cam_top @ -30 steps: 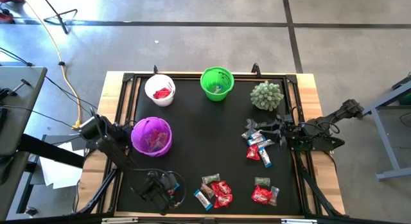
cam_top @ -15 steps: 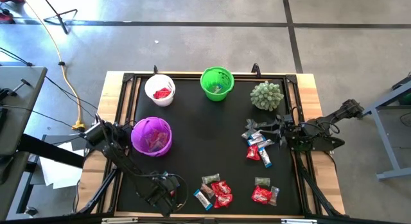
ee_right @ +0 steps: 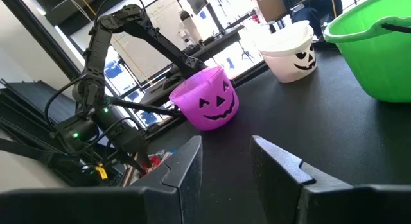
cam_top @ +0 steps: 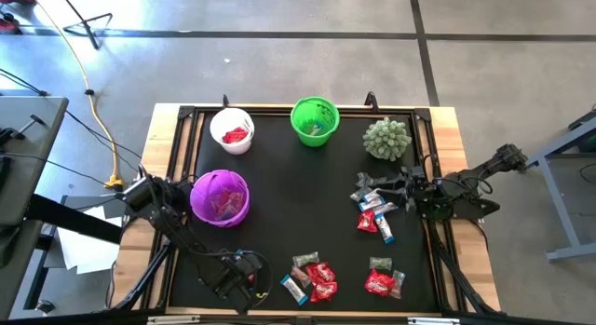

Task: Sort candy
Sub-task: Put the red candy into the white bucket

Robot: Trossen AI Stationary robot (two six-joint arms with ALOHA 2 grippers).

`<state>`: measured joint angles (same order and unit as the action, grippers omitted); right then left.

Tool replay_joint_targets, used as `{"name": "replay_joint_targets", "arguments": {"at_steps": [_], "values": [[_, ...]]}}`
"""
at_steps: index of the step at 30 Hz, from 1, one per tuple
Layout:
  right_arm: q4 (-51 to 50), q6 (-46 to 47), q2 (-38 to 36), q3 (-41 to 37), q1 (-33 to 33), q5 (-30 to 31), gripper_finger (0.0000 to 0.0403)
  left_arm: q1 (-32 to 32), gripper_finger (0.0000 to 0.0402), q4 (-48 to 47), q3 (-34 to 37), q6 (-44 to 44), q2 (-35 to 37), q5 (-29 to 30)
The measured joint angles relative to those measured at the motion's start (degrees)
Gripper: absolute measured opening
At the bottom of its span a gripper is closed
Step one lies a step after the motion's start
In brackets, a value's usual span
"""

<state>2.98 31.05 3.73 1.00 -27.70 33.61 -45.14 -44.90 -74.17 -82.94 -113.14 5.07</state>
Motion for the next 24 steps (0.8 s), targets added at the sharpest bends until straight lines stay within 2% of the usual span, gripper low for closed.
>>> {"name": "replay_joint_targets", "arguments": {"at_steps": [6, 16, 21, 24], "values": [[0.0, 0.0, 0.0, 0.0, 0.0, 0.0, 0.0126, 0.2, 0.0005, 0.7, 0.1, -1.1, 0.5, 1.3], [0.0, 0.0, 0.0, 0.0, 0.0, 0.2, 0.0126, 0.3, 0.0002, 2.0, 0.3, -6.4, 5.6, 5.5], [0.0, 0.0, 0.0, 0.0, 0.0, 0.2, 0.0126, 0.3, 0.0003, 2.0, 0.2, -8.5, 10.9, 7.9], [0.0, 0.0, 0.0, 0.0, 0.0, 0.2, 0.0126, 0.3, 0.0005, 1.7, 0.2, -8.5, 15.0, 11.3]]}}
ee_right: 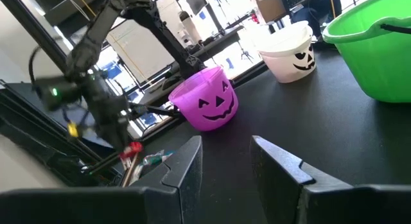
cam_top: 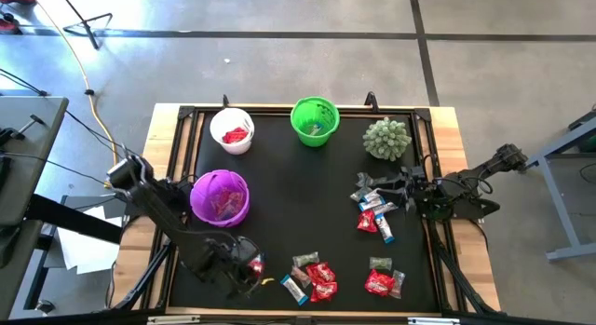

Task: Sort candy
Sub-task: Put the red candy into the white bucket

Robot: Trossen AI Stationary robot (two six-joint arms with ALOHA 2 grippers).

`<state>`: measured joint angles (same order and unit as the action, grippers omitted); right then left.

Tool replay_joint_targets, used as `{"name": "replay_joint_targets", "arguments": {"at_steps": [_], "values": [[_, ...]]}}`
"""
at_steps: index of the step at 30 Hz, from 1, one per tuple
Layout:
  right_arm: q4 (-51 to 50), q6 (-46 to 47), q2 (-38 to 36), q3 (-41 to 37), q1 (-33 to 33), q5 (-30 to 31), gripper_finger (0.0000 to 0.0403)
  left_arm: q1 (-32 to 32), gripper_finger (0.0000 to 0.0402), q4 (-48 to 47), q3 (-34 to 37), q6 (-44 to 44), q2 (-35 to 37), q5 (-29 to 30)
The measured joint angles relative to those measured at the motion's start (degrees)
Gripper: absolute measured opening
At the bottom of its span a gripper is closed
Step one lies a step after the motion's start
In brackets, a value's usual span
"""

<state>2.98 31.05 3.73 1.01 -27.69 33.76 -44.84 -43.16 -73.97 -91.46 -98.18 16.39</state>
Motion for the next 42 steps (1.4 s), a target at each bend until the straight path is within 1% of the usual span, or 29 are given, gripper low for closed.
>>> {"name": "replay_joint_targets", "arguments": {"at_steps": [2, 4, 7, 11, 13, 15, 17, 19, 22, 25, 28, 33, 37, 42], "values": [[0.0, 0.0, 0.0, 0.0, 0.0, 0.0, 0.0126, 0.0, 0.0005, -1.3, 0.0, 0.0, 2.9, 3.9], [0.0, 0.0, 0.0, 0.0, 0.0, 0.0, 0.0126, 0.0, 0.0005, -2.9, 0.0, 0.0, 5.8, 9.2], [0.0, 0.0, 0.0, 0.0, 0.0, -0.2, 0.0126, 0.0, 0.0005, -4.7, -0.1, 0.5, 9.3, 20.3], [0.0, 0.0, 0.0, 0.0, 0.0, -0.2, 0.0126, 0.8, 0.0005, -7.3, -0.1, 5.0, 12.3, 34.4], [0.0, 0.0, 0.0, 0.0, 0.0, -0.2, 0.0126, 1.9, 0.0005, -8.5, -0.1, 8.0, 13.5, 39.2], [0.0, 0.0, 0.0, 0.0, 0.0, -0.2, 0.0126, 3.8, 0.0005, -9.8, -0.1, 10.9, 14.6, 42.1], [0.0, 0.0, 0.0, 0.0, 0.0, -0.2, 0.0126, 6.1, 0.0005, -11.8, -0.1, 12.4, 15.6, 42.6], [0.0, 0.0, 0.0, 0.0, 0.0, -0.2, 0.0126, 9.2, 0.0005, -14.2, -0.1, 12.6, 16.5, 41.8], [0.0, 0.0, 0.0, 0.0, 0.0, -0.2, 0.0126, 14.8, 0.0005, -18.2, -0.1, 12.7, 17.8, 39.0], [0.0, 0.0, 0.0, 0.0, 0.0, -0.2, 0.0126, 21.0, 0.0005, -21.8, -0.1, 16.4, 18.9, 35.5], [0.0, 0.0, 0.0, 0.0, 0.0, -0.2, 0.0126, 27.4, 0.0005, -24.3, -0.1, 22.5, 20.5, 33.4], [0.0, 0.0, 0.0, 0.0, 0.0, -0.2, 0.0126, 38.3, 0.0005, -25.7, -0.1, 35.0, 24.2, 32.6], [0.0, 0.0, 0.0, 0.0, 0.0, -0.2, 0.0126, 47.7, 0.0005, -25.9, 0.1, 45.8, 26.7, 28.7], [0.0, 0.0, 0.0, 0.0, 0.0, -0.2, 0.0126, 57.7, 0.0005, -23.7, 0.2, 57.8, 26.9, 25.3]]}}
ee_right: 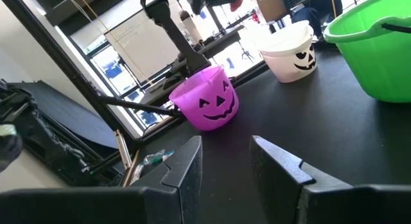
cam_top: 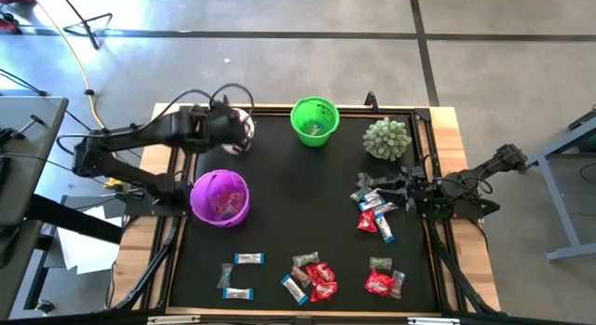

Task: Sort candy
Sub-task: Put the red candy into the white bucket

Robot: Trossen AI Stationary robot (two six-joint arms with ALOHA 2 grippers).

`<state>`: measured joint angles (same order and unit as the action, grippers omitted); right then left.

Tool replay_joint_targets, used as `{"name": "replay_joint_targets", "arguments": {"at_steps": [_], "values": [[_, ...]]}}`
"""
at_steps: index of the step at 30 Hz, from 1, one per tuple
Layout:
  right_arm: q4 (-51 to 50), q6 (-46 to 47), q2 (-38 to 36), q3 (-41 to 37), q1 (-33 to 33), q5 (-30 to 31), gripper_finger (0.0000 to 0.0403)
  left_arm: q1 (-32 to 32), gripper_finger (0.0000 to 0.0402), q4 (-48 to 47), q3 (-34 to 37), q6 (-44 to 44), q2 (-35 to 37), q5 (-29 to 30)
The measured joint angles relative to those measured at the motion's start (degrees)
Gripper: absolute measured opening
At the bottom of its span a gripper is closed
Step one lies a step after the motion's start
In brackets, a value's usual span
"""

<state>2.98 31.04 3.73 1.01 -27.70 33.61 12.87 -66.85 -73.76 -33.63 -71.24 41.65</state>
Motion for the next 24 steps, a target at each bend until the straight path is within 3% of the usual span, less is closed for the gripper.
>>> {"name": "replay_joint_targets", "arguments": {"at_steps": [8, 24], "values": [[0.0, 0.0, 0.0, 0.0, 0.0, 0.0, 0.0126, 12.6, 0.0005, 4.1, 0.0, 12.9, -0.2, -10.6], [0.0, 0.0, 0.0, 0.0, 0.0, 0.0, 0.0126, 25.8, 0.0005, 6.9, 0.0, 19.8, -1.2, -27.3]]}}
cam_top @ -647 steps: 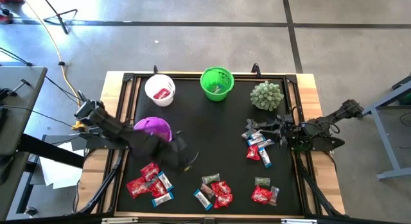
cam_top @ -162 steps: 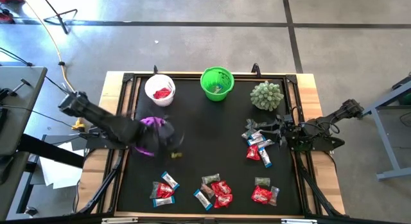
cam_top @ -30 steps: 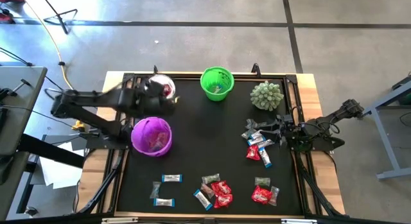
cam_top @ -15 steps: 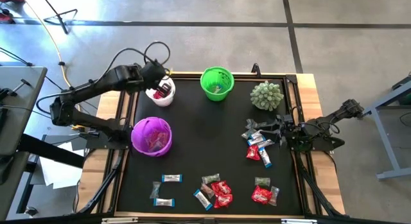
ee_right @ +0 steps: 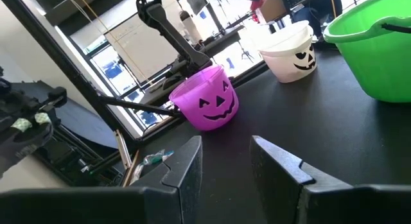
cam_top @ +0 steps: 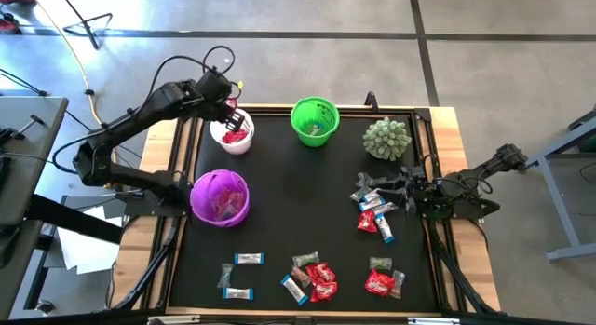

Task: Sort candy
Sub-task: Put the red candy into the white bucket, then put the white chocolate into the green bucket

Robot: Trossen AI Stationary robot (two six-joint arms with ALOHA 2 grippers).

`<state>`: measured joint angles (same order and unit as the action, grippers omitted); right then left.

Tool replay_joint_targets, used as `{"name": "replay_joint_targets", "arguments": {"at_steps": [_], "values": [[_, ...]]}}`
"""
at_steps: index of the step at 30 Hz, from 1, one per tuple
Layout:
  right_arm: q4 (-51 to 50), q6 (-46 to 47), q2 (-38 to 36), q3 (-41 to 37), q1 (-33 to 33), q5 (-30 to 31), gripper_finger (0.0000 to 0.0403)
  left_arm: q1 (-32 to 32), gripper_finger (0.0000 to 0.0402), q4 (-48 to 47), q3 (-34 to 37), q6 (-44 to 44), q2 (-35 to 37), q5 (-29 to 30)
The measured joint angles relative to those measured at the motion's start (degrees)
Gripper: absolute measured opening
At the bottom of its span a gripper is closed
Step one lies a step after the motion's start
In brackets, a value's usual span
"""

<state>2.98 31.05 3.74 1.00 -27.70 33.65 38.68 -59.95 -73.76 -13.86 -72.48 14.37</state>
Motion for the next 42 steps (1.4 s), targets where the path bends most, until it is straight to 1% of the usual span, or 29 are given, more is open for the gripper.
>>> {"name": "replay_joint_targets", "arguments": {"at_steps": [9, 14, 18, 22, 27, 29, 33, 37, 42], "values": [[0.0, 0.0, 0.0, 0.0, 0.0, 0.1, 0.0126, 1.5, 0.0008, 1.8, 0.0, -1.5, -3.0, -0.8], [0.0, 0.0, 0.0, 0.0, 0.0, 0.2, 0.0126, 2.2, 0.0034, 1.6, 0.0, -2.8, -4.6, -1.3], [0.0, 0.0, 0.0, 0.0, 0.0, 0.1, 0.0126, 2.6, 0.0054, 1.2, 0.0, -3.6, -4.6, -2.0], [0.0, 0.0, 0.0, 0.0, 0.0, 0.1, 0.0126, 2.6, 0.0062, 0.2, 0.0, -4.1, -4.6, -2.4], [0.0, 0.0, 0.0, 0.0, 0.0, 0.1, 0.0126, 1.2, 0.006, -3.2, 0.0, -5.4, -4.5, -7.5], [0.0, 0.0, 0.0, 0.0, 0.0, -0.1, 0.0126, -0.8, 0.0059, -4.0, 0.0, -4.1, -3.3, -9.6], [0.0, 0.0, 0.0, 0.0, 0.0, -0.1, 0.0126, -7.5, 0.0058, -3.7, 0.0, -2.6, -0.5, -10.1], [0.0, 0.0, 0.0, 0.0, 0.0, -0.1, 0.0126, -15.7, 0.0058, -3.4, 0.0, -5.2, 1.5, -10.2], [0.0, 0.0, 0.0, 0.0, 0.0, -0.1, 0.0126, -27.3, 0.0058, -2.8, 0.0, -9.4, 1.6, -8.5]]}}
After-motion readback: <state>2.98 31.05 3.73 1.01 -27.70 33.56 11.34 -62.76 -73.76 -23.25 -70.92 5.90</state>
